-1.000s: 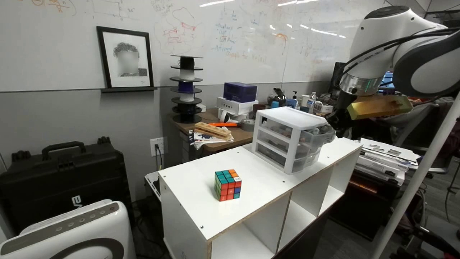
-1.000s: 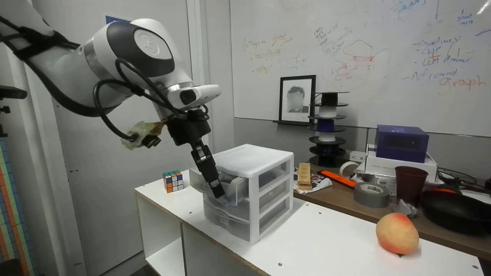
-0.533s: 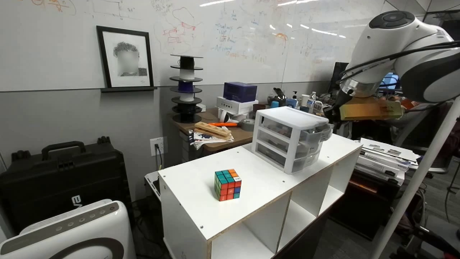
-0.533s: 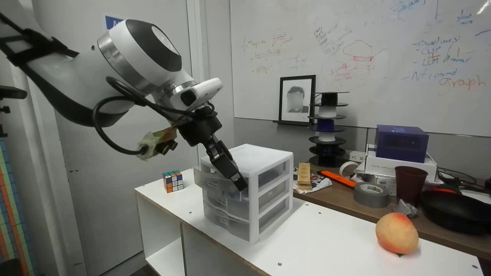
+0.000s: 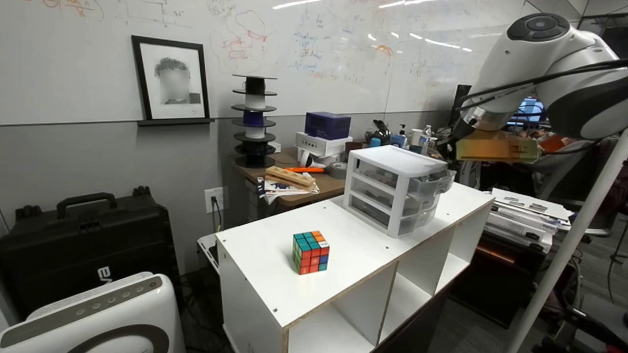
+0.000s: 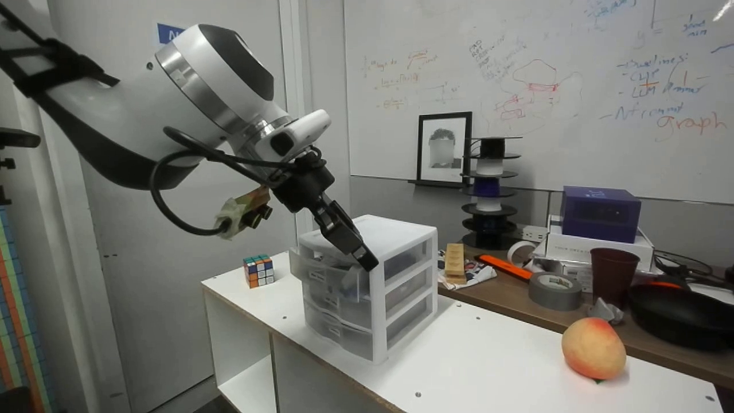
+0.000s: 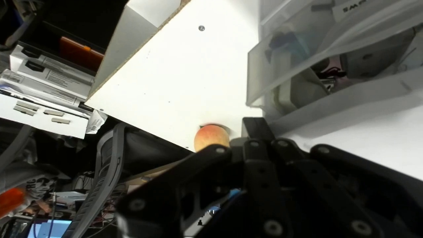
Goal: Put the paper in the topmost drawer and close it
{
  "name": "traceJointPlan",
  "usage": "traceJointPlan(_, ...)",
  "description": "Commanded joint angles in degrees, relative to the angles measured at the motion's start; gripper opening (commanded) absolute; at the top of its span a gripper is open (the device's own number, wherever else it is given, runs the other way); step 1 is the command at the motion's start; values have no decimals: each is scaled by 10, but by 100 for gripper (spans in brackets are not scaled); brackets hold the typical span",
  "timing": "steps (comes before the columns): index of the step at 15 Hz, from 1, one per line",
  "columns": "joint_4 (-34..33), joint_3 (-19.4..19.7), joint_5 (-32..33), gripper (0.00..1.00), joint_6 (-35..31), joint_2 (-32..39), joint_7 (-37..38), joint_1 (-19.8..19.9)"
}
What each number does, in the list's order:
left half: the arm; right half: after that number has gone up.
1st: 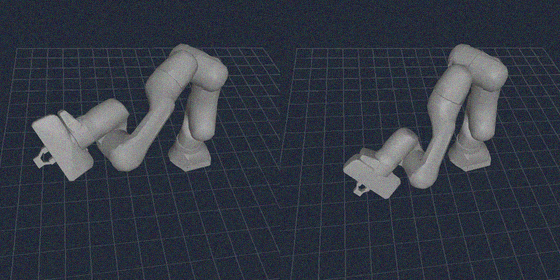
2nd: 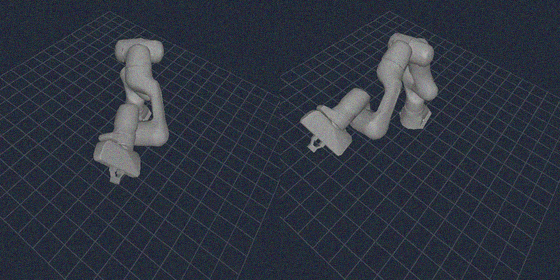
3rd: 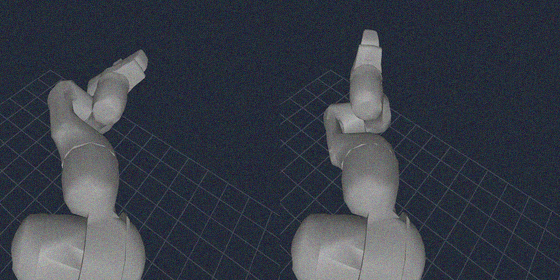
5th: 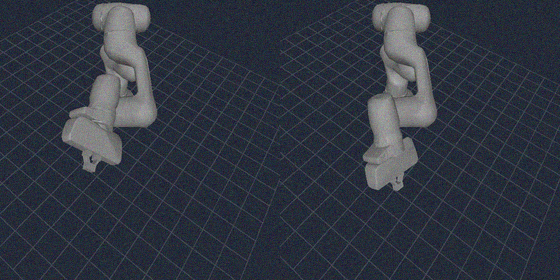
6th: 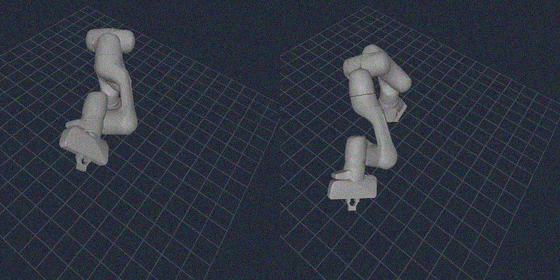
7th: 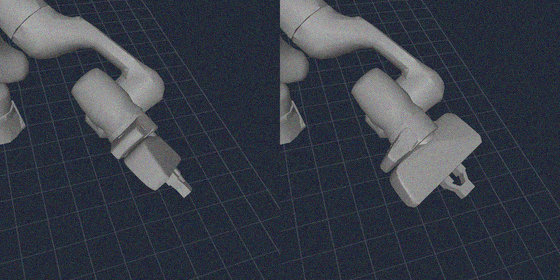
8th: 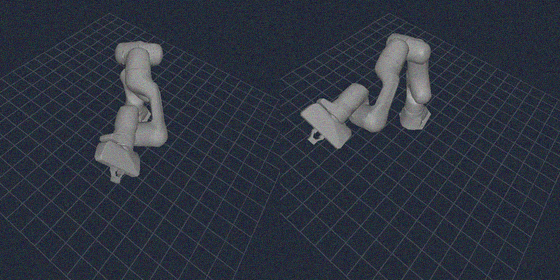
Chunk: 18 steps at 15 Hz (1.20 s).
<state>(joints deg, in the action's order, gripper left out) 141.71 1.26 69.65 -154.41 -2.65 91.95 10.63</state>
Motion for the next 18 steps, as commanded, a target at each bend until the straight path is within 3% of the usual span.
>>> traceJointPlan(1,34,-6,13,0,-15,-56,0,-6)
traceJointPlan(5,94,-21,-41,0,27,-157,-75,-28)
traceJointPlan(6,109,-14,-68,0,41,-184,-107,-52)
traceJointPlan(9,146,-22,-179,0,70,-246,-234,-106)
traceJointPlan(10,157,-5,-217,0,60,-257,-277,-146)
traceJointPlan(13,166,-23,-348,0,47,-268,-406,-182)
traceJointPlan(14,160,13,-357,0,48,-258,-431,-226)
traceJointPlan(18,159,103,-473,1,30,-239,-593,-315)
